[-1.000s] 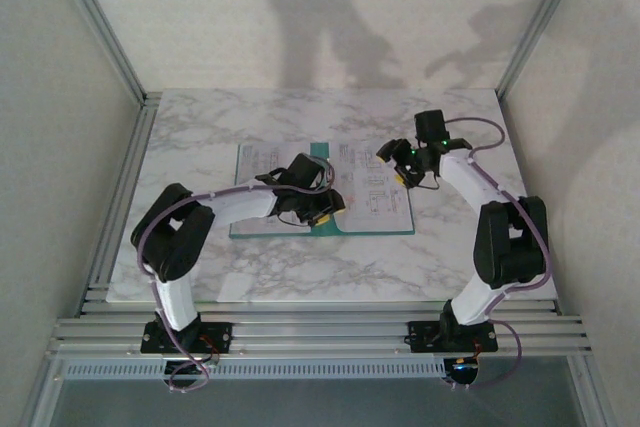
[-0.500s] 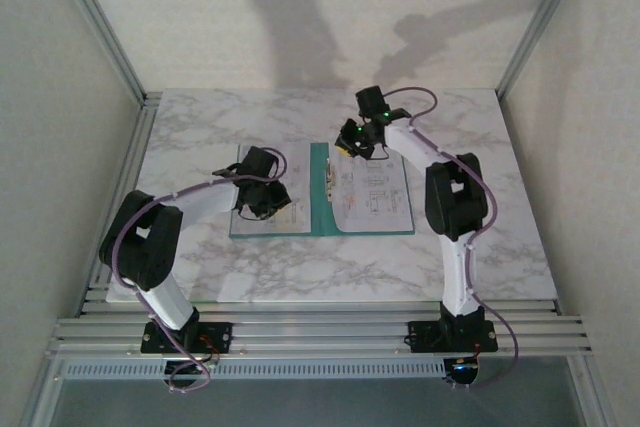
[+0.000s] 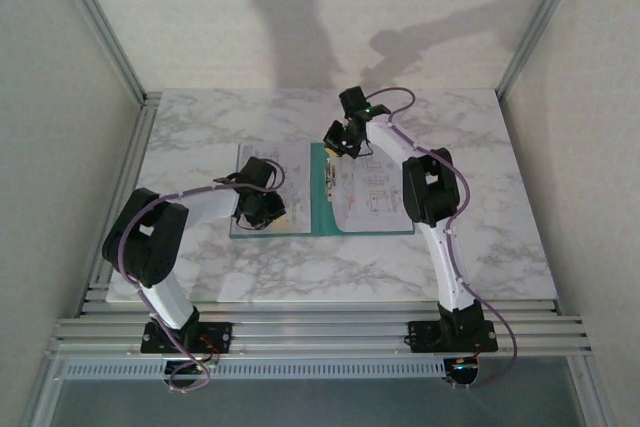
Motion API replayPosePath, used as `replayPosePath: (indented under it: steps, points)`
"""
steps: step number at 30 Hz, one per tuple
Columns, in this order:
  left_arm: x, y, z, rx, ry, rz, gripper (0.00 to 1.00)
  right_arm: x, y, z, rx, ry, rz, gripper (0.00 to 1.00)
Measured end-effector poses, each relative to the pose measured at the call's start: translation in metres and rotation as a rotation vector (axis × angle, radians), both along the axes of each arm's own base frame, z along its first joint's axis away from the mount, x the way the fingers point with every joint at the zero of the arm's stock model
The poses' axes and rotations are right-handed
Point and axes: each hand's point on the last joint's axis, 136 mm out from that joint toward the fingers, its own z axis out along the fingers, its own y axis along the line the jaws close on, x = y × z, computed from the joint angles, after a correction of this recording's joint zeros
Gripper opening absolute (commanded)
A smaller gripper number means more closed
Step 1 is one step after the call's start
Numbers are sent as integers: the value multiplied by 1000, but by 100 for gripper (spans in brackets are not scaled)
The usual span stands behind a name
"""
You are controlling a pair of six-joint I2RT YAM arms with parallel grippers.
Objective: Put the files into the folder
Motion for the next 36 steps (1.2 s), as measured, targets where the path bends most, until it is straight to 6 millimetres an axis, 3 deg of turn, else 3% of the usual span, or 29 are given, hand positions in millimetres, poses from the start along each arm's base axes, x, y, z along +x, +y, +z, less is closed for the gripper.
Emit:
replayPosePath:
  steps: [10, 21, 27, 36]
  points:
    - [0, 0, 0, -4, -7, 0, 12, -2, 0, -18, -22, 40, 8, 3]
    - [1, -1, 0, -9, -8, 3, 11, -5, 1, -17, -18, 43, 16, 1]
    - [3, -2, 0, -21, -6, 26, 11, -16, 4, 4, 24, 23, 37, 0]
    - [7, -4, 1, -39, -12, 53, 11, -66, 2, 46, 108, 19, 77, 0]
